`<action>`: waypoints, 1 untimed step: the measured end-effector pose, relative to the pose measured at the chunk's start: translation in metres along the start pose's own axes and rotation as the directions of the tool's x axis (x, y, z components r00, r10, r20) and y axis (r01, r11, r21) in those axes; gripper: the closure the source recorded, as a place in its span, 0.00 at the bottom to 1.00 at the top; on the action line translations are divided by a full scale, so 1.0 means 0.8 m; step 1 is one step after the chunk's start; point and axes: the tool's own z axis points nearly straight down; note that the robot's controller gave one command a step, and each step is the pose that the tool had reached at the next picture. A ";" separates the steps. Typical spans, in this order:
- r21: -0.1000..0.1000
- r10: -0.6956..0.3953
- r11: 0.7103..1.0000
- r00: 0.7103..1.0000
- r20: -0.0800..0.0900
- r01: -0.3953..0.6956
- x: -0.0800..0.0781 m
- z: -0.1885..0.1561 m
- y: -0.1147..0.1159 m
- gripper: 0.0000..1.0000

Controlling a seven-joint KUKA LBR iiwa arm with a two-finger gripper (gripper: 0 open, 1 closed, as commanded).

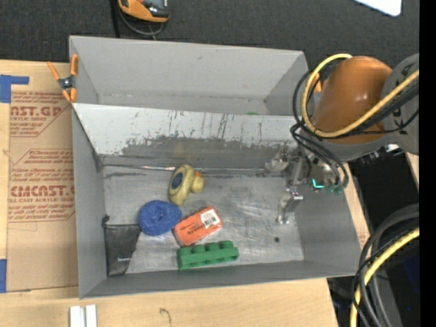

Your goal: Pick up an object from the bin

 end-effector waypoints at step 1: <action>0.001 -0.001 1.000 1.000 0.008 0.001 -0.002 -0.006 0.000 0.00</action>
Offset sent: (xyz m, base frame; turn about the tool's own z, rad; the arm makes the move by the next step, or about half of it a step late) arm -0.0643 0.0743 -0.1187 -0.1801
